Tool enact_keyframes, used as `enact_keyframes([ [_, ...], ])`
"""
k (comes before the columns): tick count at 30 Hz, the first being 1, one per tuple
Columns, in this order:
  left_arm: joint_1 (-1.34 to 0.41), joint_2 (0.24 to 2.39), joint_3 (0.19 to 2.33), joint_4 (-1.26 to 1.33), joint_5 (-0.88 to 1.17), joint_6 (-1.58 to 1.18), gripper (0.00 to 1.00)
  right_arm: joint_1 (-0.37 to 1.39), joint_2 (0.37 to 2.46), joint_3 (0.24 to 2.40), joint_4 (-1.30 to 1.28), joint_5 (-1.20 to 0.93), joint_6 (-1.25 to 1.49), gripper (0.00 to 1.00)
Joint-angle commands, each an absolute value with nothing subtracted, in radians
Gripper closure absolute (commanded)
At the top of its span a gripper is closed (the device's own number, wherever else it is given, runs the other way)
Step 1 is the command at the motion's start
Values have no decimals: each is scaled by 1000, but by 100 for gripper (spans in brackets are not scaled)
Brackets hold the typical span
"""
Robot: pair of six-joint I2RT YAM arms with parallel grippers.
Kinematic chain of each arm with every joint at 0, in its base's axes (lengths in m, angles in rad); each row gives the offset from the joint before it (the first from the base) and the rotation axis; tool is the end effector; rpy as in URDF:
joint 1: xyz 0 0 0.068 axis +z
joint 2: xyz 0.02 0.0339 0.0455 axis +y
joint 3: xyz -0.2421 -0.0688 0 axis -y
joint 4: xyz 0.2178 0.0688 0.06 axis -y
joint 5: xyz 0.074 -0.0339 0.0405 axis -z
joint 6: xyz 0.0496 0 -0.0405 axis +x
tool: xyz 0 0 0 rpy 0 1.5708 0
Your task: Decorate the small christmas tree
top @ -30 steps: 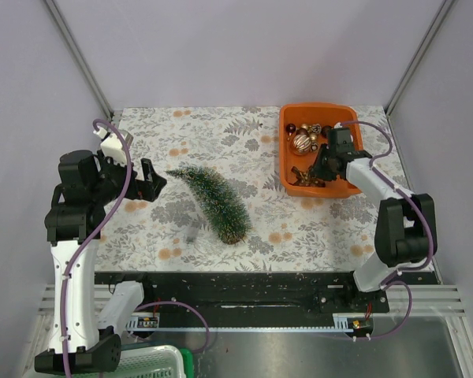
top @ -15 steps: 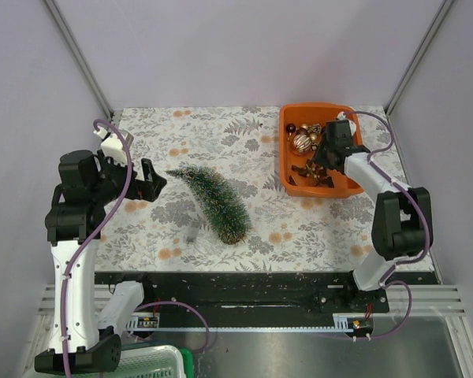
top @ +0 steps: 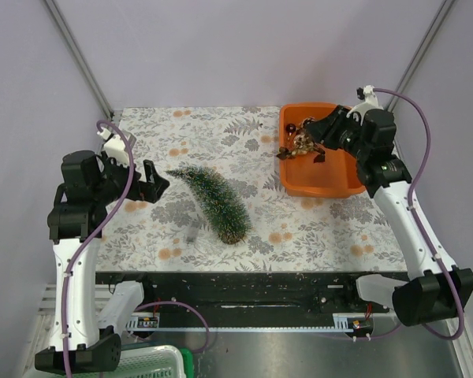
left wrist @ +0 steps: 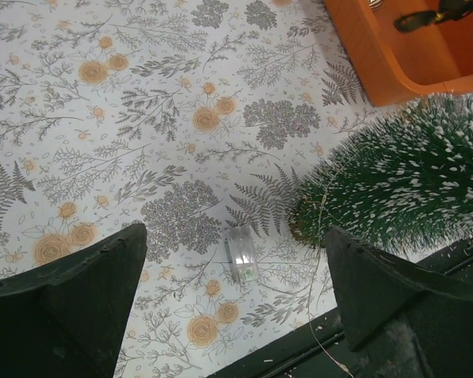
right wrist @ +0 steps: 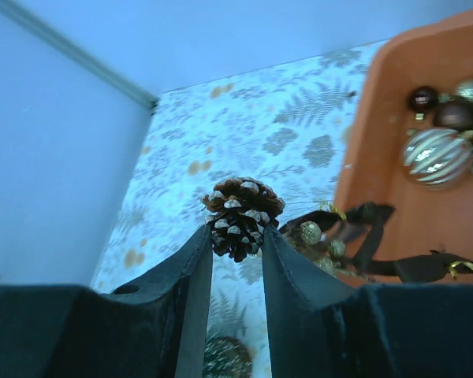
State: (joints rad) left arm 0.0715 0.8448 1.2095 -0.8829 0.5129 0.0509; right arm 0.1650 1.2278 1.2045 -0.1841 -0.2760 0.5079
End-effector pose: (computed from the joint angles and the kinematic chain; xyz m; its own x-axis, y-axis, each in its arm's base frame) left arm 0.1446 -0.0140 0.3702 -0.4749 0.0104 -0.8800 0.3876 0.9002 -0.1985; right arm 0.2709 0.0588 0.3713 -0.3823 0.4107 -0.8278 -0.2691 0.8075 0.5250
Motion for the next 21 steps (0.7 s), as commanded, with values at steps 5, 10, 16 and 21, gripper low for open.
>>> enact_keyframes([
  [5,77,825,1190,-827,571,29,1,348,1108,1357,-239,-479,512,70],
  [10,77,812,1198,-828,571,29,1,445,1091,1431,-223,-524,557,71],
  [16,77,798,1193,-827,577,21,1,583,1104,1496,-187,-558,609,71],
  [21,77,788,1190,-827,578,17,1,701,1153,1537,-160,-557,617,70],
])
